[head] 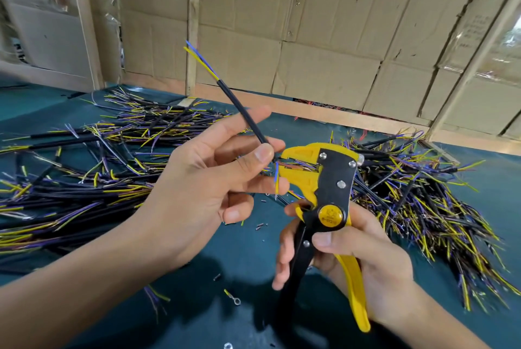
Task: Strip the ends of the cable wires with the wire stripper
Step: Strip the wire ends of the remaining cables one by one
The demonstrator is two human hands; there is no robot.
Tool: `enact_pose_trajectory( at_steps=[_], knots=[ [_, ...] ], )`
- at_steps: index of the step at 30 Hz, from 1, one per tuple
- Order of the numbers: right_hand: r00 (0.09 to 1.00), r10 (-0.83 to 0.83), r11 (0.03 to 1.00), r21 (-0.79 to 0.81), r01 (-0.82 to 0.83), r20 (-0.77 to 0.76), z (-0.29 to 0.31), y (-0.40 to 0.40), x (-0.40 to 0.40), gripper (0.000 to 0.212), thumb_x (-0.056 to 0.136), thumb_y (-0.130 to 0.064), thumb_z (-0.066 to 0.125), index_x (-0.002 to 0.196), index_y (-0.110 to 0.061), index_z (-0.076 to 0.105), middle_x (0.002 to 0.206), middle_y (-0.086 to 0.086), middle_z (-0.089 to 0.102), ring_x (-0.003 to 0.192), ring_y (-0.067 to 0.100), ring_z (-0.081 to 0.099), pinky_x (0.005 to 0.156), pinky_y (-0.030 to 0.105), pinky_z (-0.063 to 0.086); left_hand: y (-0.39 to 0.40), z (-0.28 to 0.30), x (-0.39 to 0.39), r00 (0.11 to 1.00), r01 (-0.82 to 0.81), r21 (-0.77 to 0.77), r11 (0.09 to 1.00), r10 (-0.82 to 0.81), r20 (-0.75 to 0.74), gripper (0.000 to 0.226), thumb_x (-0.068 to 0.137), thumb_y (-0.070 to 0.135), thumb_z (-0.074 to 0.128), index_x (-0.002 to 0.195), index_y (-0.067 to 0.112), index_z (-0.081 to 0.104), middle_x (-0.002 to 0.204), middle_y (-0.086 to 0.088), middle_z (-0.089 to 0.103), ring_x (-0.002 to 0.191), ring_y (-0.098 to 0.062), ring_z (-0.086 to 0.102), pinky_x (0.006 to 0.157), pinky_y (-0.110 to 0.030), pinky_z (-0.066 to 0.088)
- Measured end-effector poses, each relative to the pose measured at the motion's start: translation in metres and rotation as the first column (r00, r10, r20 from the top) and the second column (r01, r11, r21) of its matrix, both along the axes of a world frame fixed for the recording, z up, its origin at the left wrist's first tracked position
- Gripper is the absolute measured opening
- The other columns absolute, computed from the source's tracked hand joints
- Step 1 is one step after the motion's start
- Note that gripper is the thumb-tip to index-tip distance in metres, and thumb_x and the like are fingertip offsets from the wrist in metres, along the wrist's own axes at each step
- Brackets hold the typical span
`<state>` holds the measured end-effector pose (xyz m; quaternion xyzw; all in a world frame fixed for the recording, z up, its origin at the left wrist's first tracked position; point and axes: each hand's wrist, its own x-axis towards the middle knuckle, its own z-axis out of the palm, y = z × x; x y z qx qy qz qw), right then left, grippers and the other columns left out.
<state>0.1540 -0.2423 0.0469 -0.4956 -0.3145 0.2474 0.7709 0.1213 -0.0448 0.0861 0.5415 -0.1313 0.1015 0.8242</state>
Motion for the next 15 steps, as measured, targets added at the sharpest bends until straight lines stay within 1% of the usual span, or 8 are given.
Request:
enact_pose_trajectory(
  at_steps=[2, 3, 5, 7, 9, 12, 14, 15],
  knots=[
    [1.000, -0.021, 1.000, -0.008, 0.022, 0.023, -0.0016, -0.0006, 0.0008, 0.046, 0.081, -0.015, 0.074, 0.110, 0.012, 0.051, 0.083, 0.031, 0.063, 0.070, 0.047, 0.064, 0.066, 0.065, 0.049, -0.0014, 0.0002, -0.0008, 1.000, -0.016, -0.018, 1.000, 0.016, -0.008, 0.048, 0.079, 0.017, 0.068, 0.126, 0.025, 0.065, 0.103, -0.003, 0.074, 0.069, -0.026, 0.073, 0.034, -0.017, 0.029],
    [0.998, -0.041, 0.999, -0.020, 0.042, 0.045, -0.0024, -0.0010, 0.0006, 0.046, 0.081, -0.016, 0.073, 0.110, 0.012, 0.050, 0.083, 0.030, 0.063, 0.070, 0.047, 0.064, 0.065, 0.070, 0.043, -0.0022, 0.0003, -0.0015, 1.000, -0.026, -0.026, 0.999, 0.025, -0.015, 0.047, 0.079, 0.017, 0.068, 0.125, 0.025, 0.066, 0.103, -0.004, 0.074, 0.070, -0.026, 0.073, 0.033, -0.017, 0.030],
    [0.992, -0.084, 0.995, -0.038, 0.088, 0.095, -0.0040, -0.0010, 0.0004, 0.040, 0.081, -0.012, 0.069, 0.109, 0.010, 0.050, 0.081, 0.028, 0.064, 0.068, 0.047, 0.064, 0.064, 0.074, 0.040, -0.0034, 0.0006, -0.0025, 0.999, -0.042, -0.041, 0.998, 0.041, -0.025, 0.047, 0.077, 0.017, 0.070, 0.124, 0.024, 0.066, 0.103, -0.004, 0.075, 0.071, -0.028, 0.074, 0.033, -0.016, 0.030],
    [0.983, -0.129, 0.989, -0.049, 0.137, 0.131, -0.0040, -0.0007, -0.0002, 0.031, 0.082, -0.007, 0.062, 0.107, 0.008, 0.052, 0.079, 0.026, 0.064, 0.065, 0.045, 0.065, 0.061, 0.070, 0.043, -0.0049, 0.0012, -0.0036, 0.998, -0.055, -0.054, 0.997, 0.053, -0.038, 0.047, 0.076, 0.017, 0.070, 0.122, 0.023, 0.067, 0.101, -0.004, 0.075, 0.071, -0.028, 0.074, 0.033, -0.015, 0.030],
    [0.974, -0.155, 0.985, -0.053, 0.166, 0.164, -0.0035, -0.0007, -0.0011, 0.025, 0.082, -0.006, 0.058, 0.104, 0.005, 0.055, 0.076, 0.023, 0.065, 0.063, 0.043, 0.065, 0.058, 0.066, 0.046, -0.0064, 0.0017, -0.0049, 0.997, -0.062, -0.071, 0.996, 0.059, -0.049, 0.044, 0.076, 0.015, 0.070, 0.120, 0.022, 0.067, 0.099, -0.004, 0.075, 0.071, -0.028, 0.074, 0.032, -0.015, 0.029],
    [0.966, -0.178, 0.980, -0.055, 0.191, 0.188, -0.0035, 0.0015, -0.0027, 0.024, 0.081, -0.006, 0.059, 0.100, 0.005, 0.053, 0.073, 0.023, 0.064, 0.059, 0.043, 0.064, 0.055, 0.063, 0.048, -0.0076, 0.0030, -0.0069, 0.996, -0.070, -0.071, 0.995, 0.065, -0.067, 0.043, 0.075, 0.017, 0.072, 0.117, 0.022, 0.068, 0.101, -0.005, 0.076, 0.071, -0.028, 0.075, 0.032, -0.015, 0.029],
    [0.965, -0.192, 0.978, -0.051, 0.205, 0.179, -0.0023, 0.0029, -0.0040, 0.025, 0.079, -0.006, 0.060, 0.098, 0.007, 0.050, 0.070, 0.025, 0.063, 0.056, 0.043, 0.063, 0.055, 0.056, 0.051, -0.0070, 0.0038, -0.0077, 0.994, -0.088, -0.037, 0.995, 0.086, -0.071, 0.042, 0.075, 0.019, 0.072, 0.116, 0.022, 0.068, 0.102, -0.005, 0.076, 0.069, -0.028, 0.075, 0.032, -0.015, 0.030],
    [0.959, -0.210, 0.973, -0.052, 0.224, 0.191, -0.0014, 0.0036, -0.0052, 0.023, 0.078, -0.006, 0.060, 0.095, 0.006, 0.051, 0.068, 0.025, 0.062, 0.054, 0.043, 0.062, 0.055, 0.051, 0.053, -0.0064, 0.0040, -0.0079, 0.993, -0.099, -0.014, 0.995, 0.098, -0.068, 0.042, 0.075, 0.020, 0.072, 0.116, 0.023, 0.068, 0.102, -0.005, 0.076, 0.067, -0.027, 0.075, 0.032, -0.015, 0.031]
  ],
)
